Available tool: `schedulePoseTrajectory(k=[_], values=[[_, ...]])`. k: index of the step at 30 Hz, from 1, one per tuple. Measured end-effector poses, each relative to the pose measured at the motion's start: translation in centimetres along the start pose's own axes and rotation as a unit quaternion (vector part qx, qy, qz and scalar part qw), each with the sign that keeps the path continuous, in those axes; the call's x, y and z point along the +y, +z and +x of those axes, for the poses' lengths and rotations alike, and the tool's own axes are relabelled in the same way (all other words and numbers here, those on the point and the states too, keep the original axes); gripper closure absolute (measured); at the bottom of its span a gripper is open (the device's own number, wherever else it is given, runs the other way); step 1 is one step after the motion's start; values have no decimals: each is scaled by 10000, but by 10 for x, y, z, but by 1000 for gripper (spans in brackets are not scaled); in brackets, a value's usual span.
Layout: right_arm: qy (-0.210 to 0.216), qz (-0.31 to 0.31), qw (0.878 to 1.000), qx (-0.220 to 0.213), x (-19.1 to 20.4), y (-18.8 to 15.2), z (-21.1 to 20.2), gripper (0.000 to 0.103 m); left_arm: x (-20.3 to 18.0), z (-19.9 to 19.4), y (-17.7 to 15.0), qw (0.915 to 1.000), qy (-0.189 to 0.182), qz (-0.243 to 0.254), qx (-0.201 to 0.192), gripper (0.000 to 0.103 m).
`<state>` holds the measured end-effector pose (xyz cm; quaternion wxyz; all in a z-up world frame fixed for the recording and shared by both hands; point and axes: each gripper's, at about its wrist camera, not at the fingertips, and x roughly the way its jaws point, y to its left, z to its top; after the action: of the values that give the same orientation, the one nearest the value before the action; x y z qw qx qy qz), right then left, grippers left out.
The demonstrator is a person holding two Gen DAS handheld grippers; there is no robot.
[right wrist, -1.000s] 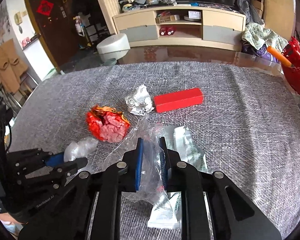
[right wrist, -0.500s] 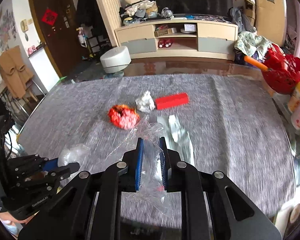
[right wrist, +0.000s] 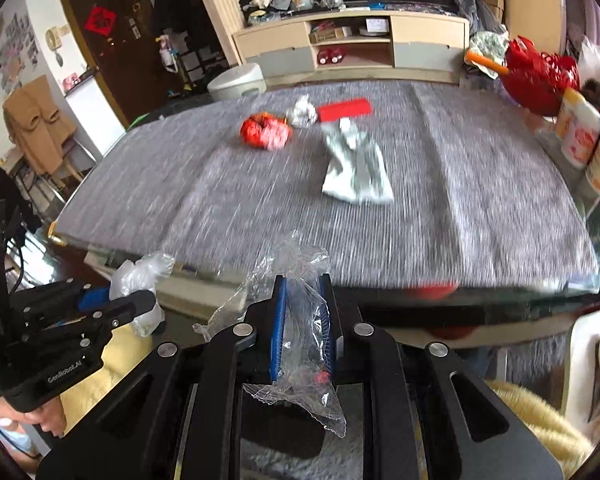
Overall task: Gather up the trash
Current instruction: 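Lower both clear bags below the table edge and release them into the bin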
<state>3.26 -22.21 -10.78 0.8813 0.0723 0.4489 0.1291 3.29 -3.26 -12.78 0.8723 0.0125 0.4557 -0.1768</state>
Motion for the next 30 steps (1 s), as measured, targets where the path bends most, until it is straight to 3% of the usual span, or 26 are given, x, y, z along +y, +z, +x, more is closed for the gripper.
schedulePoseTrajectory(k=[7, 14, 24, 27, 30], values=[[107, -54, 9993, 342, 11, -35, 14, 85, 0, 10, -38, 9995, -59, -98, 309, 82], [-39, -109, 9965, 830, 17, -67, 56, 85, 6, 36, -71, 9971, -70, -218, 723, 82], [-33, 212, 9893, 1441, 6, -98, 95, 83, 0, 79, -102, 9890, -271, -304, 1424, 79], [19, 282, 9879, 1527, 4, -99, 100, 79, 1, 86, -105, 9873, -323, -363, 1514, 78], [59, 378, 9869, 1569, 4, -99, 105, 62, 3, 93, -106, 9857, -353, -447, 1584, 70]])
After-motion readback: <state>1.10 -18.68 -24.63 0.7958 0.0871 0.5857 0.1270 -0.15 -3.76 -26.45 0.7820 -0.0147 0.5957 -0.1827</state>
